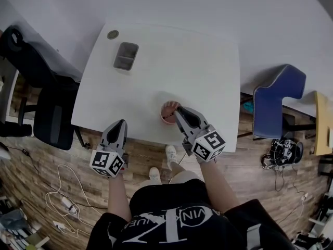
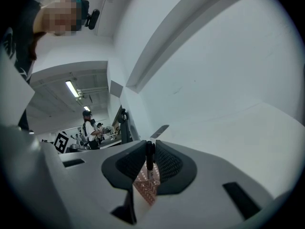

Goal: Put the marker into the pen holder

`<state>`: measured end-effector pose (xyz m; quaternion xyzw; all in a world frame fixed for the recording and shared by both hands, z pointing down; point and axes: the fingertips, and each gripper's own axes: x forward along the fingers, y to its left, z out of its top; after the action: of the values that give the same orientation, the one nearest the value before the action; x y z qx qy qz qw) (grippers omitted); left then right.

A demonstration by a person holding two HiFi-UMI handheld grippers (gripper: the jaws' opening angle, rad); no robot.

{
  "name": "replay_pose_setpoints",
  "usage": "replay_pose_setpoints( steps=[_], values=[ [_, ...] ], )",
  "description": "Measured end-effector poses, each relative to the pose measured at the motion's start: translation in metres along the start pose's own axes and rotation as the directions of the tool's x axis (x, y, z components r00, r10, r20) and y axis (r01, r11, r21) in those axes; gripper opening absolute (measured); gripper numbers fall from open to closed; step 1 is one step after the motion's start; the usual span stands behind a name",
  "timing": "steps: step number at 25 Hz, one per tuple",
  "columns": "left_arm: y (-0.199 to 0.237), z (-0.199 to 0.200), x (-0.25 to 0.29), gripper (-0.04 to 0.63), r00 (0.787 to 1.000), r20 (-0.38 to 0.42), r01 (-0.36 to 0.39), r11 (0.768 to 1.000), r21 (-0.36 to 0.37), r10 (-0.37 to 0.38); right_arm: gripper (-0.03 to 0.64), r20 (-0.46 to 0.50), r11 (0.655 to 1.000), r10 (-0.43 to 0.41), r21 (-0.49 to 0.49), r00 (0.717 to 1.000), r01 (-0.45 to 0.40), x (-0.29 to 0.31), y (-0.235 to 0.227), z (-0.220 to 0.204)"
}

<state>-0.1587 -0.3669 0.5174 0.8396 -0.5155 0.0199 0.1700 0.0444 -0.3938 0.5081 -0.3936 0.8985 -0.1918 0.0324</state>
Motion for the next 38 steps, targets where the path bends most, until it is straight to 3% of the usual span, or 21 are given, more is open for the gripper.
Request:
replay_pose_setpoints(
  steps=[12, 24, 38],
  values=[
    [-0.003, 0.001, -0.004, 0.014, 1.000, 0.001, 0.002, 1.000, 0.005, -0.002, 0.074, 0.003, 0.999, -0.017, -0.035, 1.000, 0.017, -0.003, -0.004, 0.007],
    [-0.003, 0.005, -0.013, 0.014, 1.000, 0.010, 0.004, 1.000, 0.009, -0.004, 0.166, 0.041, 1.000, -0.023, -0.018, 0.999, 0.024, -0.007, -0.002, 0.018],
    [-0.017, 0.015, -0.018, 0.014, 0.998, 0.032, 0.044, 0.998, 0.033, -0.046, 0.189, 0.082, 0.997, -0.059, -0.051, 0.995, 0.063, -0.030, 0.002, 0.032]
  ],
)
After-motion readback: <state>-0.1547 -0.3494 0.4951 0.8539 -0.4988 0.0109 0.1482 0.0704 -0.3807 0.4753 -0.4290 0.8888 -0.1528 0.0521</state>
